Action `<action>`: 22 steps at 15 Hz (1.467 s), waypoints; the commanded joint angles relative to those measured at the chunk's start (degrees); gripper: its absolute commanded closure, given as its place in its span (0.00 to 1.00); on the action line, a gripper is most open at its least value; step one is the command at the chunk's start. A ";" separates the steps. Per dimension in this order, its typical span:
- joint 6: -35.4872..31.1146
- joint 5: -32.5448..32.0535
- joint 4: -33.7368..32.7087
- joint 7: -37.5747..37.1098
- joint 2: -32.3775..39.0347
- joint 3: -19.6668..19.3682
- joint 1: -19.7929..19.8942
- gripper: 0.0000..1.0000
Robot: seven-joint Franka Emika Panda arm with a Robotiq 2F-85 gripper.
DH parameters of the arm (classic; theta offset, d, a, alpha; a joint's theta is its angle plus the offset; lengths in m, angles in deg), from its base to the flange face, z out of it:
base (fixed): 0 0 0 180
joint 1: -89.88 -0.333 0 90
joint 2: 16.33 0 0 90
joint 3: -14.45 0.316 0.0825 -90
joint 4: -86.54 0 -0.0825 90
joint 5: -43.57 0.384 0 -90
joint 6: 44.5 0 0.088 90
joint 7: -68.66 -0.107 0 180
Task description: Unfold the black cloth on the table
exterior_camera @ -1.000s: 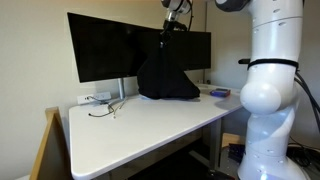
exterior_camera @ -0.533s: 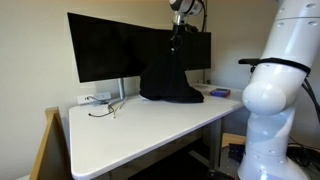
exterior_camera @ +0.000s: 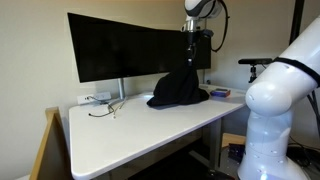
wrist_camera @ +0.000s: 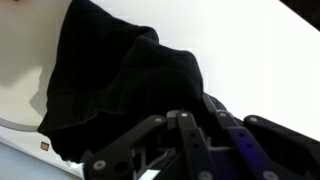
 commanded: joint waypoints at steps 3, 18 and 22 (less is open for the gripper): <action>4.92 -5.08 15.26 -3.98 -19.32 0.83 -1.46 0.39; -20.90 -1.91 -0.27 -11.15 13.18 -7.57 -11.19 0.00; -21.42 1.57 -9.93 -11.86 24.89 -7.83 -9.13 0.00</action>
